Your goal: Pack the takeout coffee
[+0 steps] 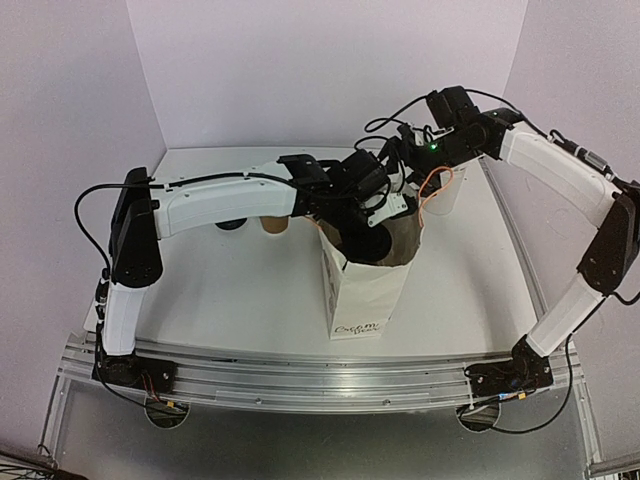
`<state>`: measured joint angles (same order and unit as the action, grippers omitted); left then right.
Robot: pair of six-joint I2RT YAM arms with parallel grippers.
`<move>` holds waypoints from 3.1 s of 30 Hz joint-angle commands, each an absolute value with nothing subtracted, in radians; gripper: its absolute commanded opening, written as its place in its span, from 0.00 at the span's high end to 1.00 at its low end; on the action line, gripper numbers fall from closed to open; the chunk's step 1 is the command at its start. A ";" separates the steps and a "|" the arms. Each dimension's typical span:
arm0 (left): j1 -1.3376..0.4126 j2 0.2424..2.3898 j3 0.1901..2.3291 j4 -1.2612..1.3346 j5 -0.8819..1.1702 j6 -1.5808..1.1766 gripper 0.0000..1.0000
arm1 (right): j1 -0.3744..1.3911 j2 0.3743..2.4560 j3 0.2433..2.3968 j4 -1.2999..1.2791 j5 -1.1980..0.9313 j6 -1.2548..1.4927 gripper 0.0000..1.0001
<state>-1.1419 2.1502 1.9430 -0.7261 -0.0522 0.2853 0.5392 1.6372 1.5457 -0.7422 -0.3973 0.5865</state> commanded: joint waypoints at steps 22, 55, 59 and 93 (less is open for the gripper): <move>-1.118 2.069 1.936 -0.711 0.063 0.284 0.01 | 0.473 1.580 1.640 -0.727 -0.446 0.645 0.15; -1.108 1.988 2.170 -0.706 0.053 0.271 0.00 | 0.472 1.570 1.683 -0.727 -0.415 0.658 0.16; -1.106 1.980 2.195 -0.712 -0.027 0.304 0.01 | 0.465 1.568 1.721 -0.732 -0.400 0.644 0.16; -0.745 1.632 1.956 -0.924 -0.197 0.267 0.00 | 0.332 1.607 1.934 -1.121 -0.192 0.626 0.15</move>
